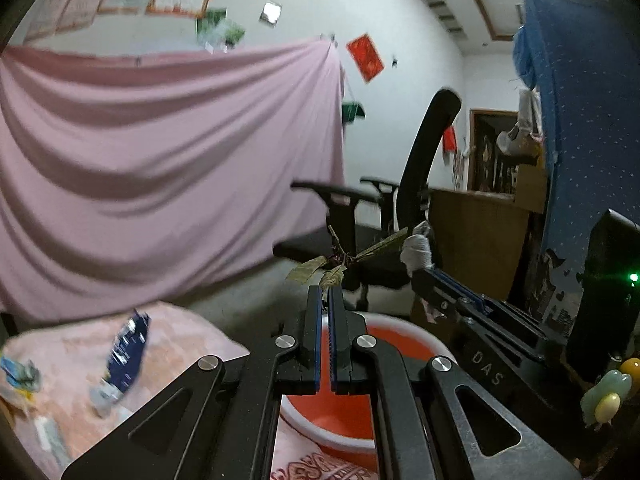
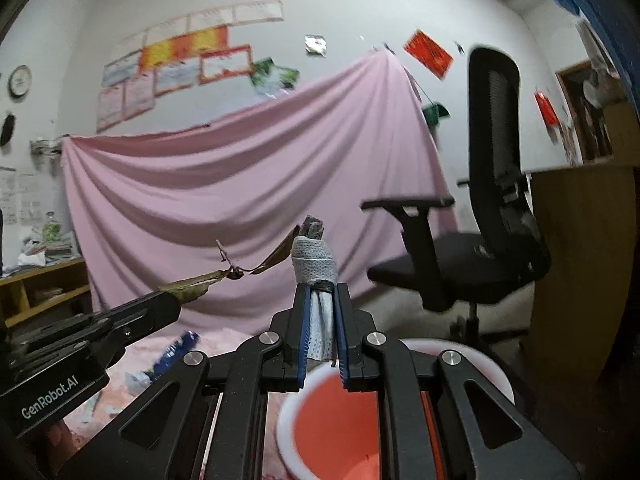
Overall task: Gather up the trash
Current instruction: 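Lift both held items and carry them over the orange basin, then open the left tool over the basin while the right tool opens too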
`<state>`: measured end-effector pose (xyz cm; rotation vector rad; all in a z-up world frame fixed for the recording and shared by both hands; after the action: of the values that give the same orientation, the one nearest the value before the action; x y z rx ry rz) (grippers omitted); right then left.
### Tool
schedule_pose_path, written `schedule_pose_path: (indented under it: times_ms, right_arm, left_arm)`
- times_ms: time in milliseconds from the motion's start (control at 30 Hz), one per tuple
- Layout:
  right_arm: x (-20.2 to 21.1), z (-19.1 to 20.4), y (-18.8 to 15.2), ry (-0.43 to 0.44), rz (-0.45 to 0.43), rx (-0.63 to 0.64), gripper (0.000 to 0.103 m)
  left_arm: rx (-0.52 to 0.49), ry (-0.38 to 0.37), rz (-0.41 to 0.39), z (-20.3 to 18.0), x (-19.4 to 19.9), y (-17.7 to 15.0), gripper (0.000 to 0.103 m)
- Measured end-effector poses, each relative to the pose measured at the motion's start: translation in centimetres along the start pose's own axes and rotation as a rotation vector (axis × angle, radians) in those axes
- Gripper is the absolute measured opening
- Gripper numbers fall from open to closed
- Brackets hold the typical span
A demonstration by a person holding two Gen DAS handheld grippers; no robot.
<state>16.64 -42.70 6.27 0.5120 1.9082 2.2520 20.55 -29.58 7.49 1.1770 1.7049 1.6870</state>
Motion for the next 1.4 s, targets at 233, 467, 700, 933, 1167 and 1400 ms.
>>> schedule_pose_path:
  times_ms: [233,467,700,933,1167,1400]
  right_arm:
    - [-1.8,-1.4,-1.4,-0.024,0.119,-0.024,0.011]
    - [-3.2,-2.3,-2.5,-0.048,0.200,-0.053,0.011]
    - [-3.8,-2.7,-3.1,-0.060,0.250,-0.066,0.012]
    - [-3.9,-2.2,-3.1,-0.059,0.253,-0.052,0.015]
    - [-3.7,-1.5,-2.8,-0.056,0.227,-0.041,0.035]
    - [-2.2,-0.1,-1.8,-0.040,0.131,-0.025,0.051]
  left_arm:
    - [0.157,-0.029,0.139,1.8,-3.3,-0.2,0.001]
    - [0.257,-0.039,0.215,3.2,-4.5,-0.4,0.003]
    - [0.270,-0.018,0.236,4.1,-4.5,-0.8,0.009]
    - [0.281,0.043,0.181,5.1,-2.3,-1.1,0.030]
    - [0.269,0.112,0.140,6.0,0.3,-1.1,0.038]
    - [0.252,0.198,0.055,6.8,3.9,-1.1,0.058]
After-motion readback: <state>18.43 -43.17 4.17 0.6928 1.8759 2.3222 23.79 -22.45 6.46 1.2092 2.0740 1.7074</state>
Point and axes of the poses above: each gripper's, at about its wrist camera, not at the fingertips, and x roughly against the way its jaws point, z to its left, y to its top, the point moved 2 cm from there along -x, roughly the way its jaws point, and after that the axes turned 14 degrees about -y, right-handed, at the moved point
